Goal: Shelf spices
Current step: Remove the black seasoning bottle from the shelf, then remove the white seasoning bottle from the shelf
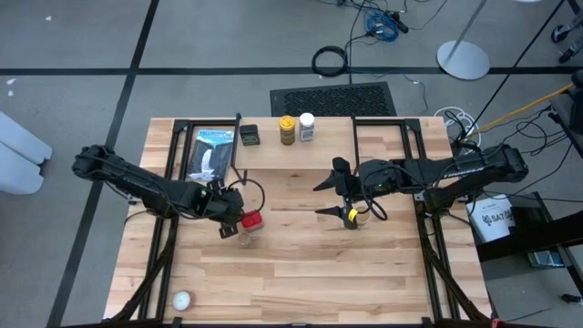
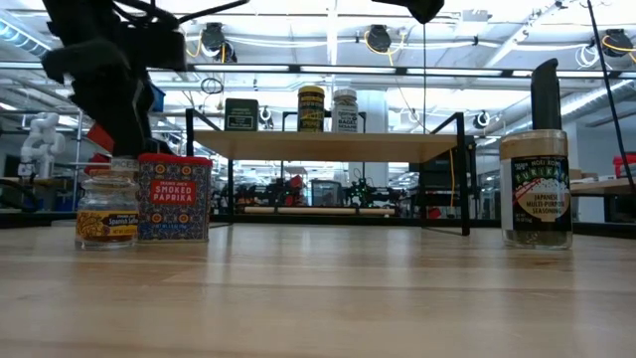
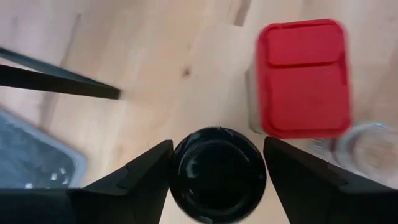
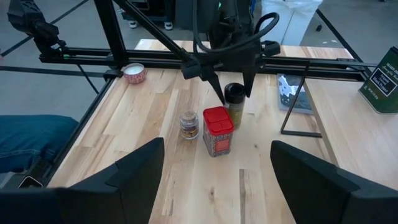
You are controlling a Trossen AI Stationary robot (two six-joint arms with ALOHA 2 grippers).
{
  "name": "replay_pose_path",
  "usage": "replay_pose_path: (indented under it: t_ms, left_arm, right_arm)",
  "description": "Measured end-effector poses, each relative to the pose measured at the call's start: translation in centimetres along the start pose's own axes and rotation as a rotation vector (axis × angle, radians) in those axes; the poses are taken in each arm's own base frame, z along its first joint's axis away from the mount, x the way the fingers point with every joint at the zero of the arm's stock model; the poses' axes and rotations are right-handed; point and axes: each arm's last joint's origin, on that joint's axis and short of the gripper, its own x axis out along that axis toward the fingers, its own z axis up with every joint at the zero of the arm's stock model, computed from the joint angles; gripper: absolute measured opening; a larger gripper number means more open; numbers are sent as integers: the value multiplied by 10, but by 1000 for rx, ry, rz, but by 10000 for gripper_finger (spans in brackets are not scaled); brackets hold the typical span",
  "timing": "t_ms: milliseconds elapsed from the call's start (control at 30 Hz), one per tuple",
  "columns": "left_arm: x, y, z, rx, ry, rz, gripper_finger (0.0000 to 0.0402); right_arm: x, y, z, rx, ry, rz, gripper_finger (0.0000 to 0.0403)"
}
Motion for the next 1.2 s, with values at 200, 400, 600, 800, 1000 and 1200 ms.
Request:
replay_pose_path:
  t_ms: [200, 400, 600, 800, 1000, 1200]
  left_arm:
    - [-21, 3, 8, -24, -58, -55, 261]
    - [-47, 7, 17, -56, -159, -94, 261]
    - [-69, 15, 24, -64, -279, -31, 261]
    - [-82, 19, 34, -16, -404, 97, 261]
    - [-88, 18, 45, -24, -535, 147, 261]
    - [-90, 16, 50, -58, -588, 149, 261]
  right_arm:
    - [0, 0, -1, 0, 6, 0, 281]
    - [0, 0, -1, -1, 6, -13, 281]
    - [-1, -18, 0, 38, -5, -264, 281]
    - [-15, -62, 20, 21, -33, -305, 281]
    - [-55, -106, 60, -97, -66, -257, 282]
    - [-67, -150, 79, -142, 13, -186, 294]
